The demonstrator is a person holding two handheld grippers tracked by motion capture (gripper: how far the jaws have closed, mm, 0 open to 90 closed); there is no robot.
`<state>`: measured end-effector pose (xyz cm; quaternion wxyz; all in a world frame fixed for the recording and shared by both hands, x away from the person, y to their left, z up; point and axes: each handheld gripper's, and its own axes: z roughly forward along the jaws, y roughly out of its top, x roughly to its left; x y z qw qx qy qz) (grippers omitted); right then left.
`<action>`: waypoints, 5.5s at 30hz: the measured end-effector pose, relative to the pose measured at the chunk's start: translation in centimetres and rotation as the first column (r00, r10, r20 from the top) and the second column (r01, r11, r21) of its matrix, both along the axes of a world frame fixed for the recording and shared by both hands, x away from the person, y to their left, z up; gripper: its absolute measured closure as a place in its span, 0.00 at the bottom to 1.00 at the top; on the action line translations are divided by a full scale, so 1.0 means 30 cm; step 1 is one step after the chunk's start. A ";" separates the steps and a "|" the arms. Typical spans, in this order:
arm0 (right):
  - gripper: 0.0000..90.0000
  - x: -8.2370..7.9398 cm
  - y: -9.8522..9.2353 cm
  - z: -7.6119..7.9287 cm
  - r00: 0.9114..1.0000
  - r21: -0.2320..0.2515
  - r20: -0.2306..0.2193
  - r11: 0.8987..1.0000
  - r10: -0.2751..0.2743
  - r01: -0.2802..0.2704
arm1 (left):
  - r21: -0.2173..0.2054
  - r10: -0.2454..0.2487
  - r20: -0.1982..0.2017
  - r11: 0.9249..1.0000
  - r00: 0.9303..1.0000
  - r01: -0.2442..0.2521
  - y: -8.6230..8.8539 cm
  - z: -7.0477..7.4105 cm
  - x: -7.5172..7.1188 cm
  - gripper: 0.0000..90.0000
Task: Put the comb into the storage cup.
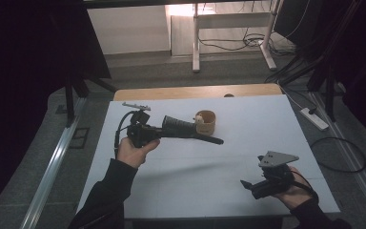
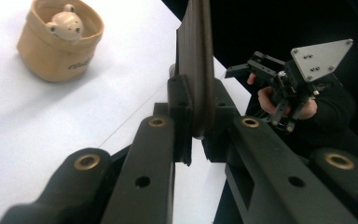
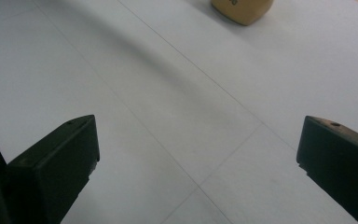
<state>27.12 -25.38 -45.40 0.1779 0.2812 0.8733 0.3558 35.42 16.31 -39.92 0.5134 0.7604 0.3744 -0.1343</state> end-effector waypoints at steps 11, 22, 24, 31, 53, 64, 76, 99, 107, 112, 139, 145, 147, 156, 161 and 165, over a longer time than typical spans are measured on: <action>0.00 -0.026 -0.045 -0.007 0.998 0.019 -0.024 0.998 -0.064 0.065 | 0.005 0.024 0.005 1.000 1.000 -0.024 0.027 0.029 0.022 0.92; 0.00 -0.052 -0.105 -0.020 0.992 0.016 -0.054 0.993 -0.117 0.118 | 0.030 0.058 0.009 0.998 0.998 -0.058 0.059 0.060 0.056 0.92; 0.00 -0.056 -0.116 -0.021 0.990 0.018 -0.053 0.991 -0.130 0.131 | 0.034 0.064 0.008 0.997 0.998 -0.065 0.061 0.063 0.061 0.92; 0.00 -0.071 -0.141 -0.016 0.983 0.020 -0.059 0.985 -0.171 0.173 | 0.043 0.079 0.013 0.996 0.997 -0.079 0.068 0.078 0.085 0.92; 0.00 -0.123 -0.222 -0.002 0.944 0.026 -0.118 0.949 -0.309 0.314 | 0.066 0.121 0.004 0.990 0.993 -0.121 0.079 0.113 0.149 0.92; 0.00 -0.127 -0.233 0.000 0.941 0.048 -0.124 0.945 -0.314 0.322 | 0.089 0.147 0.010 0.985 0.989 -0.147 0.073 0.126 0.193 0.92; 0.00 -0.124 -0.228 -0.003 0.943 0.032 -0.133 0.950 -0.304 0.310 | 0.125 0.164 0.009 0.979 0.986 -0.163 0.045 0.123 0.252 0.92; 0.00 -0.123 -0.220 -0.006 0.951 0.014 -0.137 0.959 -0.278 0.282 | 0.176 0.182 -0.005 0.968 0.983 -0.178 0.017 0.108 0.321 0.92; 0.00 -0.123 -0.220 -0.006 0.951 0.013 -0.138 0.960 -0.276 0.281 | 0.195 0.181 -0.007 0.965 0.983 -0.176 0.005 0.103 0.336 0.92; 0.00 -0.123 -0.220 -0.006 0.951 0.012 -0.141 0.960 -0.274 0.278 | 0.205 0.177 -0.015 0.964 0.984 -0.170 -0.004 0.089 0.348 0.92; 0.00 -0.121 -0.222 -0.007 0.952 0.015 -0.150 0.962 -0.268 0.273 | 0.242 0.156 -0.055 0.960 0.986 -0.138 -0.087 0.017 0.397 0.92; 0.00 -0.121 -0.221 -0.008 0.952 0.011 -0.151 0.963 -0.266 0.271 | 0.256 0.155 -0.061 0.957 0.986 -0.134 -0.100 0.000 0.403 0.92; 0.00 -0.121 -0.222 -0.008 0.952 0.011 -0.152 0.963 -0.266 0.271 | 0.256 0.158 -0.061 0.957 0.986 -0.138 -0.102 -0.005 0.405 0.92; 0.00 -0.120 -0.221 -0.009 0.952 0.008 -0.156 0.963 -0.265 0.269 | 0.256 0.159 -0.070 0.957 0.985 -0.136 -0.108 -0.021 0.414 0.92; 0.00 -0.119 -0.220 -0.009 0.952 0.006 -0.158 0.963 -0.264 0.268 | 0.252 0.159 -0.070 0.958 0.985 -0.136 -0.109 -0.025 0.415 0.92; 0.00 -0.119 -0.220 -0.010 0.952 0.004 -0.159 0.964 -0.262 0.266 | 0.237 0.165 -0.074 0.961 0.983 -0.144 -0.106 -0.029 0.413 0.92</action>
